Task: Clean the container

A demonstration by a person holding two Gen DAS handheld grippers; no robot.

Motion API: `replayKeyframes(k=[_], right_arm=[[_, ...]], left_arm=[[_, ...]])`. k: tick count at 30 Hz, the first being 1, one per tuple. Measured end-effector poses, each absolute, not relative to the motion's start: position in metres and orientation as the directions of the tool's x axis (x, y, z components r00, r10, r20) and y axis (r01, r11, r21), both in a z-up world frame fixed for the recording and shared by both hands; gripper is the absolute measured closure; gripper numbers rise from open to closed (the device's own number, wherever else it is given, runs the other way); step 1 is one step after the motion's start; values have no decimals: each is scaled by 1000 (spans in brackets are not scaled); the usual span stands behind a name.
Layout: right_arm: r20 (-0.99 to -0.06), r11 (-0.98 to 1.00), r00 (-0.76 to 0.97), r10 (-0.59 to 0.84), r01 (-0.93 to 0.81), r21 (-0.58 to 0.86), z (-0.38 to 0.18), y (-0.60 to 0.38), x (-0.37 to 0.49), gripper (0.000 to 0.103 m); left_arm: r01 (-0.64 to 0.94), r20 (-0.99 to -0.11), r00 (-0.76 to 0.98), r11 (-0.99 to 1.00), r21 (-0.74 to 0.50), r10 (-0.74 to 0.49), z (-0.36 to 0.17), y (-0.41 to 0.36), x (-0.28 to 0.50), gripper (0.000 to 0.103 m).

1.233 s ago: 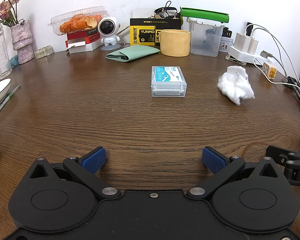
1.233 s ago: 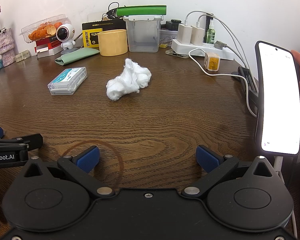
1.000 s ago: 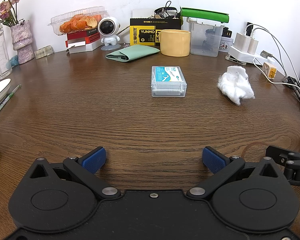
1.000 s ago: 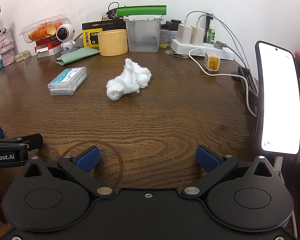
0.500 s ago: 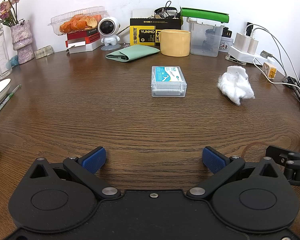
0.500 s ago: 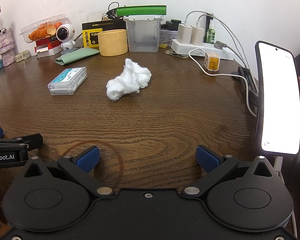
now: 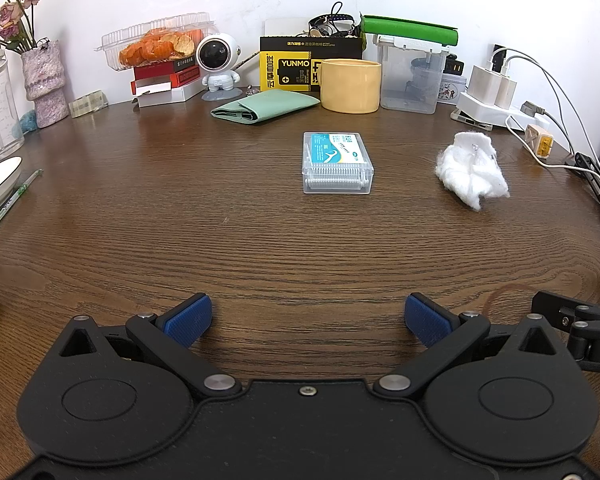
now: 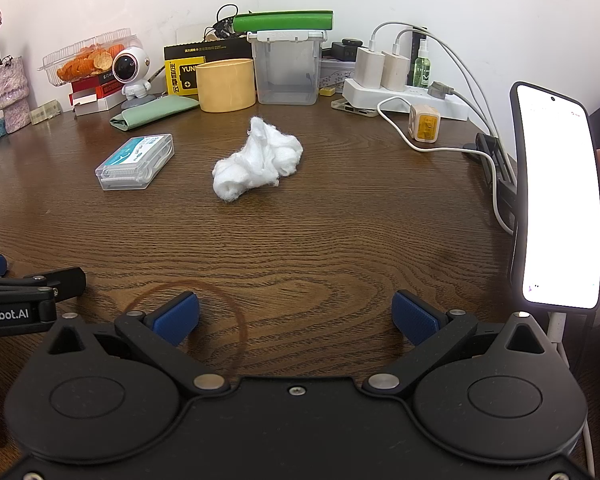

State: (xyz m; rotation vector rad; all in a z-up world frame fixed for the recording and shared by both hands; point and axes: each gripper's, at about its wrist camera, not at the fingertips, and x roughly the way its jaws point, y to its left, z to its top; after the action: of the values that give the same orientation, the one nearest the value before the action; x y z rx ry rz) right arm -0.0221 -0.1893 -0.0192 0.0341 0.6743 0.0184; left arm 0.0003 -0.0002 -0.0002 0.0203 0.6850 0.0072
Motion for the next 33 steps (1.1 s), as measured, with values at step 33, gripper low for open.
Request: replayKeyframes(k=[33], right_arm=[[-624, 999, 781, 27, -6, 36, -19, -190, -22, 0]], left_arm=[[44, -683, 731, 999, 23, -17, 1, -7, 3, 0]])
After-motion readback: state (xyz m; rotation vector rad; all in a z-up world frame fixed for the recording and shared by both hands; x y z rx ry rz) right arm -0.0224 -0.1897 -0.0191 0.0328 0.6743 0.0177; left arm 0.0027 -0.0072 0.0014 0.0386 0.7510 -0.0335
